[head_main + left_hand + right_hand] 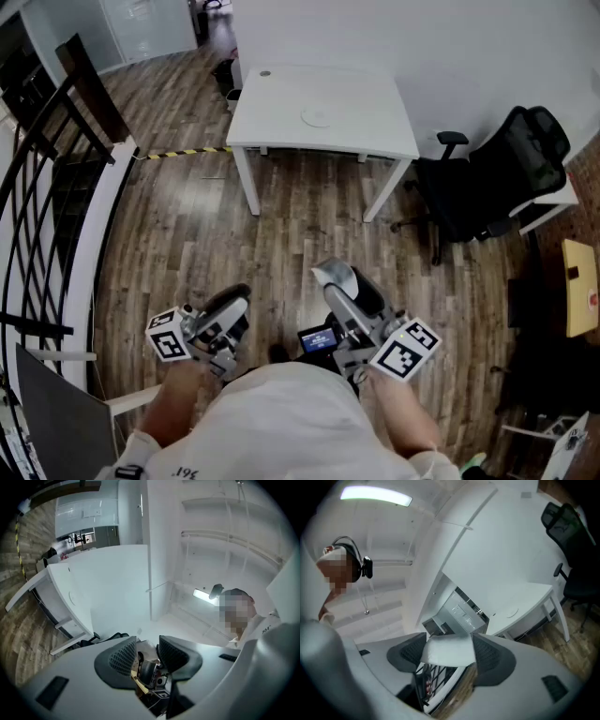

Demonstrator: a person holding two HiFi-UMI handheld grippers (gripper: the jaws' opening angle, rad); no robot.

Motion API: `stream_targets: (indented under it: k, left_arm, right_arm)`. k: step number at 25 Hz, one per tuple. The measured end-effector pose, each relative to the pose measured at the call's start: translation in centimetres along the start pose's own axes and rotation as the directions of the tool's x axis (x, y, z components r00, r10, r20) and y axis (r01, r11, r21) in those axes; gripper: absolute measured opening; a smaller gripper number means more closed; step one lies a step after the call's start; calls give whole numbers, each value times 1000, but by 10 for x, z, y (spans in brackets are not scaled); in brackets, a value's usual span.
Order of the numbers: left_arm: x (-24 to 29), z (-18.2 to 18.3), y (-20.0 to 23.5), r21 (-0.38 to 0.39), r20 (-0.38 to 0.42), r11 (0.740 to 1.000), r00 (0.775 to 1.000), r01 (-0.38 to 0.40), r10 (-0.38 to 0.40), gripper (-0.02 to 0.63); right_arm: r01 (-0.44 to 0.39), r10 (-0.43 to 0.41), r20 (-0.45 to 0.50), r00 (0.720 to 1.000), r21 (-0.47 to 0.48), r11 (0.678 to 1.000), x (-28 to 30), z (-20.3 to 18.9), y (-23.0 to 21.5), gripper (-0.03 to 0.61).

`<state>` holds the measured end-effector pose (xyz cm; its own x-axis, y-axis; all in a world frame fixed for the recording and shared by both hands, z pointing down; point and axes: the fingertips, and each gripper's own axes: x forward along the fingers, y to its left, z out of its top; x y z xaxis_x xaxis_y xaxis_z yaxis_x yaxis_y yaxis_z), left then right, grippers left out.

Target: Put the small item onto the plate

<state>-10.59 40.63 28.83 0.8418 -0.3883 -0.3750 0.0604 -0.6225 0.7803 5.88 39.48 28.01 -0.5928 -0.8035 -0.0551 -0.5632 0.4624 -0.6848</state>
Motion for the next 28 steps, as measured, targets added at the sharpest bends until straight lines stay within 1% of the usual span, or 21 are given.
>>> stream_targets:
  k: [6,8,11,15,21,28]
  left_arm:
    - [6,16,9,54,18,998,1000,16,-17,137]
    - [5,14,11,49,18,999,1000,17,-18,137]
    - [-1,12,12,40,15,999,1000,16,-16,137]
    - [2,11,12,40,15,999,1000,14,-15,137]
    - [-9,9,11,36,17,999,1000,17,-18,137]
    - [0,0,10,22,7,1000,1000,12,-12,137]
  right_arm:
    - [-48,47,51,998,11,999,19,22,-14,301]
    - [-40,40,55,998,10,999,18,23,-17,301]
    - [-22,20,60,998,33,999,16,16,-20,301]
    - [-17,15,63,998,31,999,16,22,-23,301]
    - [-17,14,64,998,33,999,18,17,-18,301]
    - [-1,-2,60,998,44,999,8,17,-25,301]
